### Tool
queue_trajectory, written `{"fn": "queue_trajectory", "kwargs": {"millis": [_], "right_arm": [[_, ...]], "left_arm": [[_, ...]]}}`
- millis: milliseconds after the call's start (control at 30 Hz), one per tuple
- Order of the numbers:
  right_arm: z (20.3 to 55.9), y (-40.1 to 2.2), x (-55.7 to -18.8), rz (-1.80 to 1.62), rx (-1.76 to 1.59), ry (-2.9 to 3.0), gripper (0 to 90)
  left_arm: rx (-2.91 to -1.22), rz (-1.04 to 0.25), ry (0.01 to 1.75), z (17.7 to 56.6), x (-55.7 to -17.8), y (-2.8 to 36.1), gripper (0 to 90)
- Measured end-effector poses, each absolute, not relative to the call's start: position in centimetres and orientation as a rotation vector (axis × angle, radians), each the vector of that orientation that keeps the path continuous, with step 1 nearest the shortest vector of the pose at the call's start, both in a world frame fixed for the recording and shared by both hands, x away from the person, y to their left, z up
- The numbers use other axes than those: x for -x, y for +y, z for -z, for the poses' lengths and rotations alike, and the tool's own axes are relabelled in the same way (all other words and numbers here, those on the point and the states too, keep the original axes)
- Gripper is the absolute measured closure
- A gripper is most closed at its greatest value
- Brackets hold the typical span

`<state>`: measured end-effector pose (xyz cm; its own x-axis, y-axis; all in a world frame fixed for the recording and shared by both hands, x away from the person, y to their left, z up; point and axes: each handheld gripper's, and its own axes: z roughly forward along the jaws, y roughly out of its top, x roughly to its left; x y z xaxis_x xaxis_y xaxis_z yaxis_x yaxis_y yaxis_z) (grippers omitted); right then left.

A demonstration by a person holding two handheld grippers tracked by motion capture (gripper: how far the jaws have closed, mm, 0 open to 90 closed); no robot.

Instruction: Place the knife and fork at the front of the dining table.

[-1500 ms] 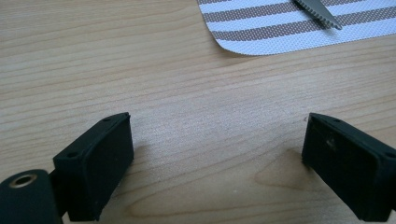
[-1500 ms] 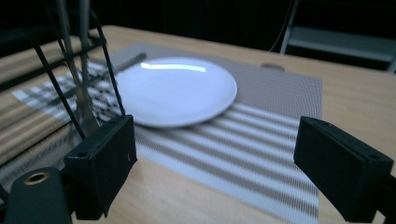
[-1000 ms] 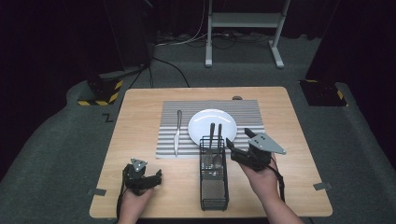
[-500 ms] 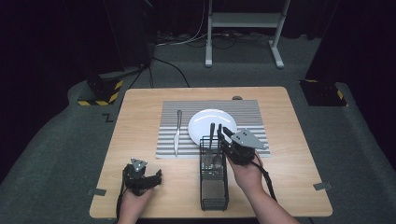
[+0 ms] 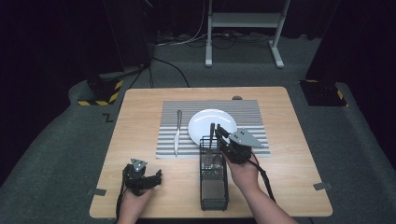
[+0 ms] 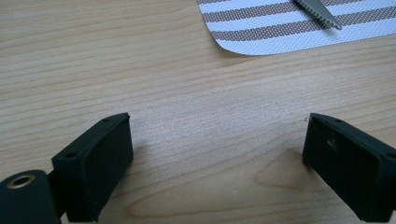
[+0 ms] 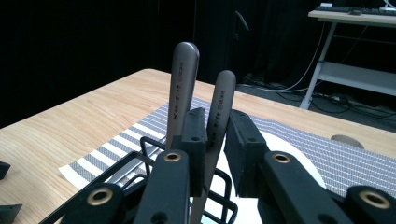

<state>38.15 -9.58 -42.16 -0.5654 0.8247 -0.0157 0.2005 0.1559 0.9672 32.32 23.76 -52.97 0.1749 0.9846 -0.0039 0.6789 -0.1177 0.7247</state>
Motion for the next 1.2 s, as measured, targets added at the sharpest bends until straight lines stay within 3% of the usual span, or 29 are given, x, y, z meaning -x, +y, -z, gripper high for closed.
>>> {"fn": "queue_trajectory", "kwargs": {"millis": [100, 300, 767, 1200], "right_arm": [[42.3, -9.7, -38.4, -1.444, -0.991, 1.884, 69.7], [42.3, -9.7, -38.5, -1.458, -0.99, 1.891, 78.3], [42.2, -10.3, -37.4, -1.527, -0.934, 1.85, 87.0], [40.5, -10.9, -35.8, -1.612, -0.877, 1.785, 87.9]], "left_arm": [[-1.863, -0.669, 1.567, 53.0, -32.3, 23.7, 8.4], [-1.865, -0.667, 1.566, 53.0, -32.3, 23.8, 8.4], [-1.865, -0.667, 1.566, 53.0, -32.3, 23.8, 8.4], [-1.863, -0.668, 1.567, 53.0, -32.3, 23.8, 8.4]]}}
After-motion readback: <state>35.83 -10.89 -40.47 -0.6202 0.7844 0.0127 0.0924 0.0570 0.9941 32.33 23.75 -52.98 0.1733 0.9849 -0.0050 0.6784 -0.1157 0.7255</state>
